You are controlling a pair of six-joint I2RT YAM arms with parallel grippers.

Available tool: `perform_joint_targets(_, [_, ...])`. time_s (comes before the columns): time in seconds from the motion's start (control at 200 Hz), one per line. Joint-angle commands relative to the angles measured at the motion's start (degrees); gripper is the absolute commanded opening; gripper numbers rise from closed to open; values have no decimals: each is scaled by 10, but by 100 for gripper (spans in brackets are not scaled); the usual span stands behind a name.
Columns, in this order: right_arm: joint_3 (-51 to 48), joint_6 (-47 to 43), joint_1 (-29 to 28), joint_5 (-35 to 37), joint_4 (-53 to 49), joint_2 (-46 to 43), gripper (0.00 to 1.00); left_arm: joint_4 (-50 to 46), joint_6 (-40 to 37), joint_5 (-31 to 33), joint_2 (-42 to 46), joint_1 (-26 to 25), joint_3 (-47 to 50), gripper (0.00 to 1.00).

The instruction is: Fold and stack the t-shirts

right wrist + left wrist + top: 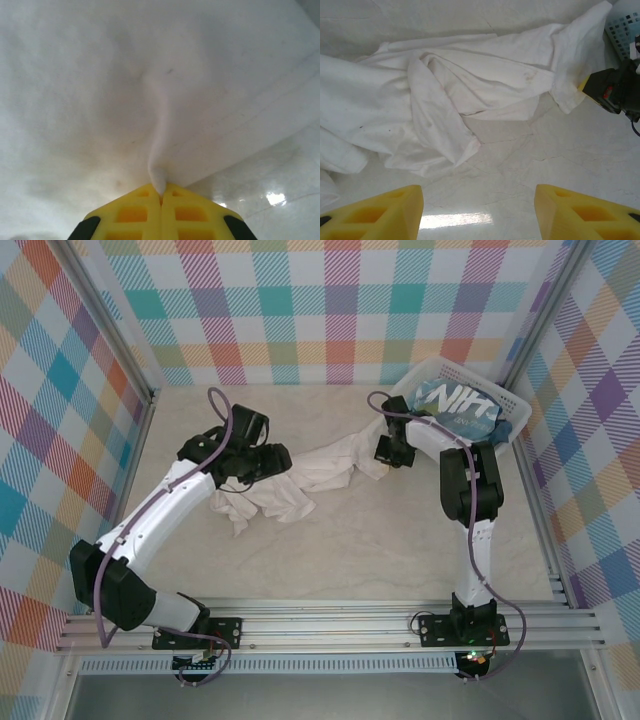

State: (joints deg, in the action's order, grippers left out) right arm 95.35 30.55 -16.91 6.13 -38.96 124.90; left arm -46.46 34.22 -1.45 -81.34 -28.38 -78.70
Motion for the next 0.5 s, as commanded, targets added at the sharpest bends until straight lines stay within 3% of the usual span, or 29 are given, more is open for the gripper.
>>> perform_joint_targets(0.0, [-1, 0, -2, 0, 22, -64, 0, -8, -19, -13, -20, -7, -33, 60])
perform_joint_targets(0.295, [151, -48, -1, 2, 42, -188, 0, -22, -15, -9, -54, -7, -96, 59])
perform_joint_targets(0.495, [279, -72, -1, -59, 74, -203, 0, -36, -15, -3, -58, -7, -159, 63])
